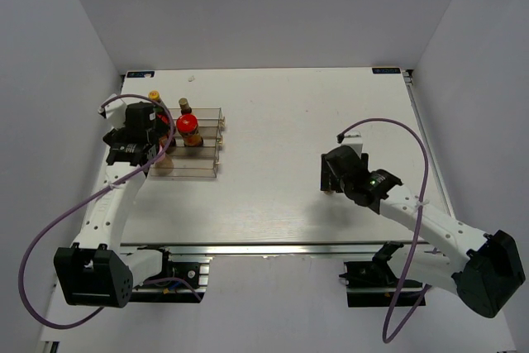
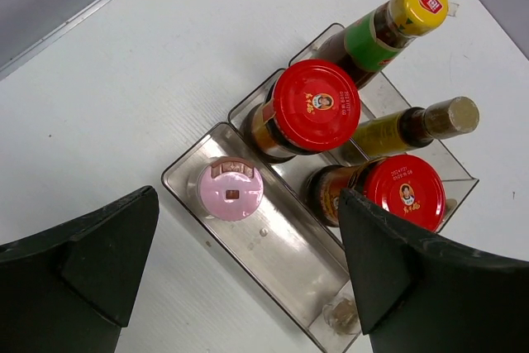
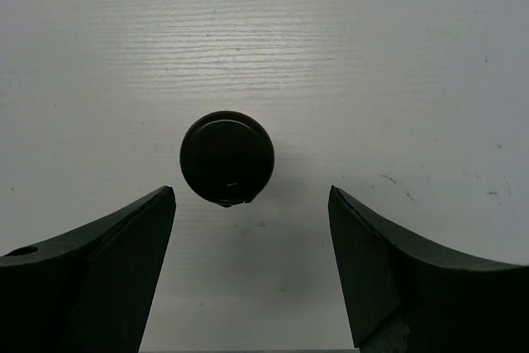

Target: Organize the condiment bottles

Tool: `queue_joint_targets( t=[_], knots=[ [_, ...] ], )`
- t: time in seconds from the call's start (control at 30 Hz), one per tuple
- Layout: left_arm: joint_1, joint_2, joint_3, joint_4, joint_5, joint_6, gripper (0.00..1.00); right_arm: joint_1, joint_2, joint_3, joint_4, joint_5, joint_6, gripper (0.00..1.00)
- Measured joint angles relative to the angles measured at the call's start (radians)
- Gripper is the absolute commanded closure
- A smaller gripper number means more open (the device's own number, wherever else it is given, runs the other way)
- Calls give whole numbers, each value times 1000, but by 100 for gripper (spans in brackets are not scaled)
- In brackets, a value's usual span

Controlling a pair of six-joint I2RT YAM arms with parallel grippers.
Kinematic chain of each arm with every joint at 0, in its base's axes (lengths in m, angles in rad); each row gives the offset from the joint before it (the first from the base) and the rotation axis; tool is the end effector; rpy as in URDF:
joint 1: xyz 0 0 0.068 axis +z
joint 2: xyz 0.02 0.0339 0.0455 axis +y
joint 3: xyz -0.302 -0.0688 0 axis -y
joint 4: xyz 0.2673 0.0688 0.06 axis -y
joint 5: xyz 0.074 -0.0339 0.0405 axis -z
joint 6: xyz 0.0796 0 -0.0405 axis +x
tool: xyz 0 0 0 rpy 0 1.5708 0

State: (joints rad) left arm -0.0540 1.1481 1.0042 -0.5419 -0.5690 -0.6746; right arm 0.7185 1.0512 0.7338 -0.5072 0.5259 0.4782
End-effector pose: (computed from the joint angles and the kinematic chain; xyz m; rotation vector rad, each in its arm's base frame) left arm 0.2803 0.0278 0.3206 -0.9277 1.9303 0.2215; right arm 0.2067 0.1277 0.2443 -0.0343 2.2586 -0.0043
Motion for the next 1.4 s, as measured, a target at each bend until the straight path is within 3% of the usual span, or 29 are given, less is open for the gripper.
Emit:
queue_joint_targets(
  t=[0.2, 0.3, 0.37, 0.5, 0.63, 0.8, 0.93, 1.17, 1.4],
  knots=[
    [0, 2, -13, 5, 6, 1, 2, 0, 50, 2, 21, 2, 9, 22],
    [0, 2, -20, 5, 10, 3, 2, 0, 65, 2, 52, -2, 4, 30],
    [0, 2, -25, 12, 13, 4, 2, 0, 75, 2, 71, -2, 2, 41],
    [0, 2, -34, 21, 17, 5, 2, 2, 92, 3, 93, 2, 5, 45],
    [0, 2, -41, 28, 19, 5, 2, 2, 101, 13, 95, 3, 5, 55],
    [0, 0, -48, 27, 20, 9, 2, 2, 124, 29, 91, 14, 6, 59],
    [0, -2, -48, 30, 20, 12, 2, 2, 142, 42, 91, 20, 9, 69],
    [0, -10, -50, 47, 24, 16, 2, 2, 139, 48, 101, -19, -14, 73],
    [0, -17, -59, 58, 28, 17, 2, 35, 152, 142, 182, -154, -83, 76]
  ],
)
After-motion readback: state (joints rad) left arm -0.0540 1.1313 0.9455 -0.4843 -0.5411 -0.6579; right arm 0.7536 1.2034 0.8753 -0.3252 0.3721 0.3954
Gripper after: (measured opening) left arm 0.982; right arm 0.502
